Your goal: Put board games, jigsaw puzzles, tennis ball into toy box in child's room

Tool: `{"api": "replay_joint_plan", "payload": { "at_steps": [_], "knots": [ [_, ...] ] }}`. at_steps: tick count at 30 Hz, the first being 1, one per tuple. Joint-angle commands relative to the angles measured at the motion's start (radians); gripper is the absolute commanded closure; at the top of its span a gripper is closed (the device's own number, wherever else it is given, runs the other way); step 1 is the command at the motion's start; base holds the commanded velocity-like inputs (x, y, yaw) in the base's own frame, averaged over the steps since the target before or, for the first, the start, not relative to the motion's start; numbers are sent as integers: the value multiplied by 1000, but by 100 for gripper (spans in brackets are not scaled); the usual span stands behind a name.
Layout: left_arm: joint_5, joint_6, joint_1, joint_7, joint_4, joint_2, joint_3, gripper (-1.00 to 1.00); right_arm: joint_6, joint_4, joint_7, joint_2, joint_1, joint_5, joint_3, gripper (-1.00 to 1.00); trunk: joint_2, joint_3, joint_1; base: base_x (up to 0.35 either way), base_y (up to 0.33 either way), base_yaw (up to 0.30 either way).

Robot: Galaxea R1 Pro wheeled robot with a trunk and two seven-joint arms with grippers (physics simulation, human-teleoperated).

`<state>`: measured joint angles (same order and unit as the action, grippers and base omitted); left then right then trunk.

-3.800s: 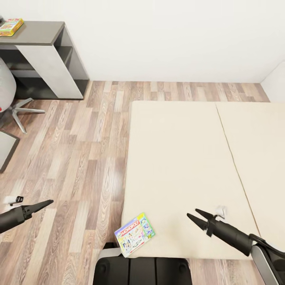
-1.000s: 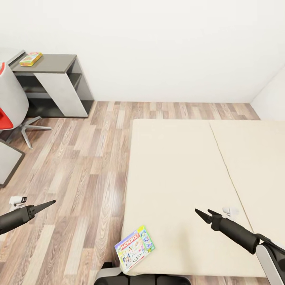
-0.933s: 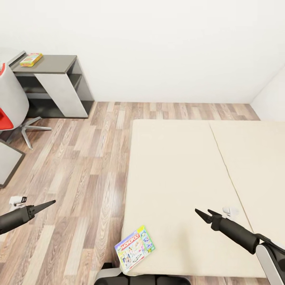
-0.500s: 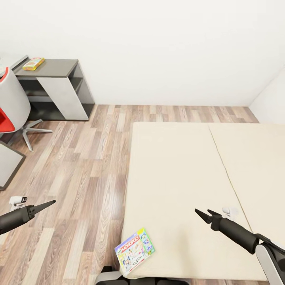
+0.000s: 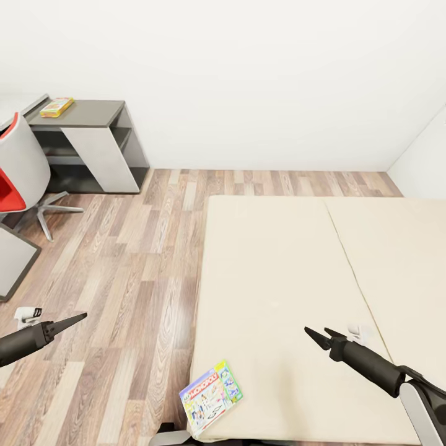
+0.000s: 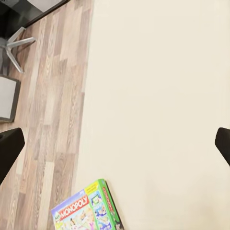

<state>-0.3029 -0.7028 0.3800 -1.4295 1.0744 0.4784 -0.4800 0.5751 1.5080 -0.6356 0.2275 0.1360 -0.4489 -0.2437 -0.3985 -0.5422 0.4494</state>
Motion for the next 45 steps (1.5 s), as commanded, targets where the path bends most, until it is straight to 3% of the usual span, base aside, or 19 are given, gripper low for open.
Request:
{"api": "replay_joint_plan", "payload": {
  "at_steps": [1,45],
  "knots": [
    [-1,-10,0,-3,0,0,0,-100,8,0,-1,0,1,-6,-1,-100,-2,0,1,0,0,0],
    [-1,-10,0,-5,1,0,1,-100,2,0,-1,-1,1,-5,0,-100,-2,72,1,0,0,0]
  ]
}}
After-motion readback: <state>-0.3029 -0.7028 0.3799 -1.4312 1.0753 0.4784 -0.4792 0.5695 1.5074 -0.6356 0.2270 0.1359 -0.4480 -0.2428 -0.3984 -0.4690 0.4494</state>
